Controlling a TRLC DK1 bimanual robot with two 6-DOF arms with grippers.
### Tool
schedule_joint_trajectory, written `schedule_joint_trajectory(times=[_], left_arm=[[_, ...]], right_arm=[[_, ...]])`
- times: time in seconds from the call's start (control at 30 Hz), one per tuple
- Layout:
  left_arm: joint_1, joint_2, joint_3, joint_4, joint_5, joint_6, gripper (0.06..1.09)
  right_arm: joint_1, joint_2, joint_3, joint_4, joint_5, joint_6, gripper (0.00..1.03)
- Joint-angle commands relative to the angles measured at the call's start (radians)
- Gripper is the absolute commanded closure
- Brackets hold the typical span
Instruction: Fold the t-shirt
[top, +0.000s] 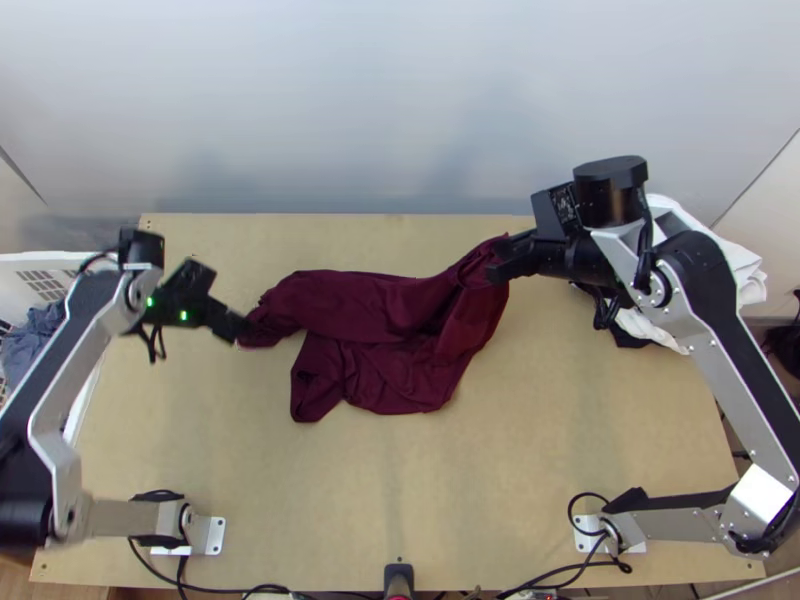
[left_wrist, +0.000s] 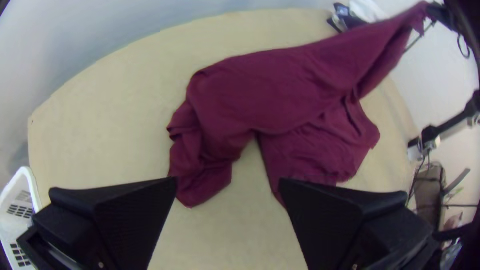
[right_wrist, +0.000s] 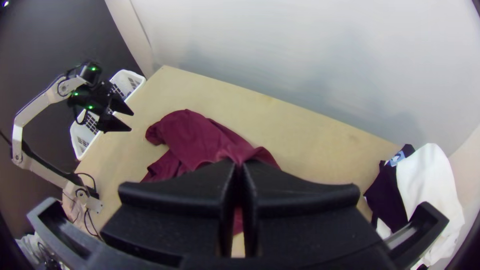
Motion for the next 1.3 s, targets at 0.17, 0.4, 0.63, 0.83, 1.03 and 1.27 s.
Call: schedule_joint_trajectory(times=[0.17, 0.4, 0.63, 0.83, 1.03, 1.27], left_arm=[[-0.120, -0.183, -0.313, 0.200, -0.141, 0.358, 0.10], [-0.183, -0.101, -0.356, 0.354, -0.192, 0.441, 0.11], [-0.175, 0.042, -0.359, 0.509, -0.221, 0.490, 0.11], [-0.161, 0.146, -0.331, 0.584, -0.222, 0.490, 0.11], [-0.146, 0.243, -0.258, 0.601, -0.224, 0.465, 0.93], [-0.108, 0.105, -0.230, 0.484, -0.098, 0.386, 1.05]], right_arm=[[-0.014, -0.033, -0.083, 0.031, -0.001, 0.001, 1.00], [-0.024, -0.039, -0.090, 0.031, -0.001, 0.008, 1.00], [-0.038, -0.042, -0.089, 0.031, -0.001, 0.018, 1.00], [-0.049, -0.042, -0.081, 0.031, -0.002, 0.021, 1.00], [-0.057, -0.037, -0.066, 0.031, -0.002, 0.023, 1.00], [-0.061, -0.043, -0.054, 0.020, -0.004, 0.023, 1.00]])
